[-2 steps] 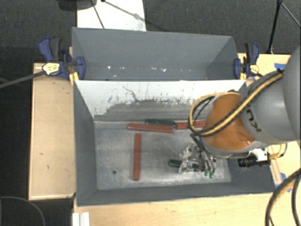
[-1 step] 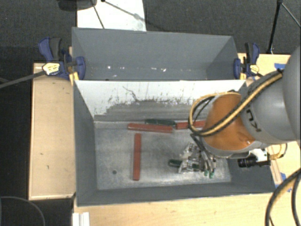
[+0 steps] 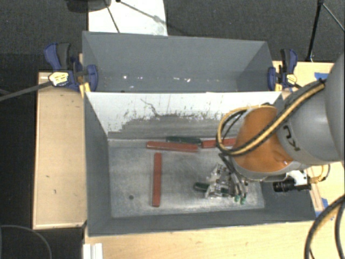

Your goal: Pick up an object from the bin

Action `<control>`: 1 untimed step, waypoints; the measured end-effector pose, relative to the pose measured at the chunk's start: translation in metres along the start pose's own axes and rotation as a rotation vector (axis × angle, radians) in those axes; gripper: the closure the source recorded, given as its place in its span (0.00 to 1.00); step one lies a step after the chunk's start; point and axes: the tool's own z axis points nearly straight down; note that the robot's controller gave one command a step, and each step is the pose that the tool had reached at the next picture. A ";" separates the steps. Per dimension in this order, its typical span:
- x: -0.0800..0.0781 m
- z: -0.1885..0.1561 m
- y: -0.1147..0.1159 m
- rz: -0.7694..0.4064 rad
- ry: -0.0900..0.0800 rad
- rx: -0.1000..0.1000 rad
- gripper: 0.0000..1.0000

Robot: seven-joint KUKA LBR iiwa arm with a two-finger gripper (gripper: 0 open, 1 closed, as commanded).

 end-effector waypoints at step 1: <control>0.002 -0.017 -0.001 -0.004 0.010 0.004 1.00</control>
Offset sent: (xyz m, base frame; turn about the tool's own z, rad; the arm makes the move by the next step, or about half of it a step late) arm 0.0000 -0.0001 0.0019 0.0000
